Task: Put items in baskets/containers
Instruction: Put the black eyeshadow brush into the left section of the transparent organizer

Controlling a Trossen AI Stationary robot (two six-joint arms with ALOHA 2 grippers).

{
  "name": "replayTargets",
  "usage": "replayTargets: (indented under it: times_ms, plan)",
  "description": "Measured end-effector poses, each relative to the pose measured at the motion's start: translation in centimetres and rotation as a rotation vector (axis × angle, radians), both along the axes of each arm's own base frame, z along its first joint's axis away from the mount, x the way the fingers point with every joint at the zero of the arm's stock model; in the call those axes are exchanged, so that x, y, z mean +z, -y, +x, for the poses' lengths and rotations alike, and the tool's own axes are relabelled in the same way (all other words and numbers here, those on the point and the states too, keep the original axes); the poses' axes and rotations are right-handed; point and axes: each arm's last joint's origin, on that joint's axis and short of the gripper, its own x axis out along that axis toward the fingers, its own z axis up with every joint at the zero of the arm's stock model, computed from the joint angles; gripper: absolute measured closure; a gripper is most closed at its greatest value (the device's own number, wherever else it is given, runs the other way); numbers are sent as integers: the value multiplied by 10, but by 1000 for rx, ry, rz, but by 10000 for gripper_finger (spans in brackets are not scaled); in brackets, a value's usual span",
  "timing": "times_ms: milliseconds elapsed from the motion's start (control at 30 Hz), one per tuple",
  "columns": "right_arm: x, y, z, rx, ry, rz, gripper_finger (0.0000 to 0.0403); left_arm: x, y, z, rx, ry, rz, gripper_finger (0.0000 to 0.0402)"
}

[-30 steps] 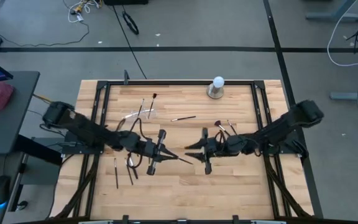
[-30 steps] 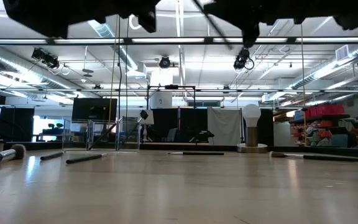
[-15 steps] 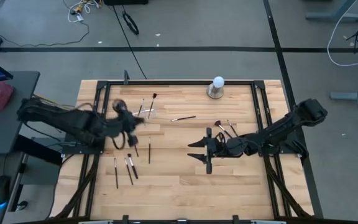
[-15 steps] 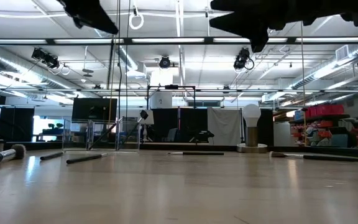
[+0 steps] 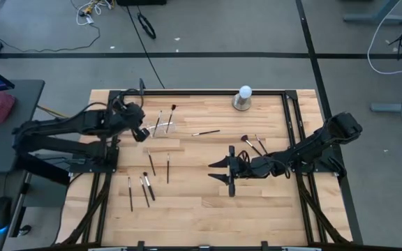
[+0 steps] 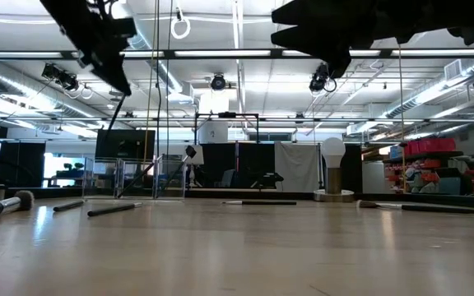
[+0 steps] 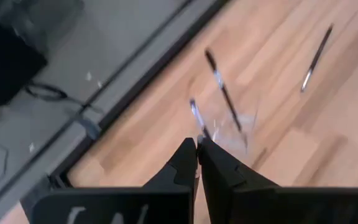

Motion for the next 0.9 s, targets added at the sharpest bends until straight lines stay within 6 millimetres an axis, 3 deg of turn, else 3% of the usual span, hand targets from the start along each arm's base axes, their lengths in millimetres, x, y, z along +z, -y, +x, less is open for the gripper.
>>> replayTargets:
  times_ms: [500, 900]
  plan:
    - [0, 0, 0, 1, -3, -7, 246, -49, -24, -1, 44, 16, -145, 380]
    - [0, 0, 0, 1, -3, -2, 245, -67, -38, -10, 110, 36, -245, 380]
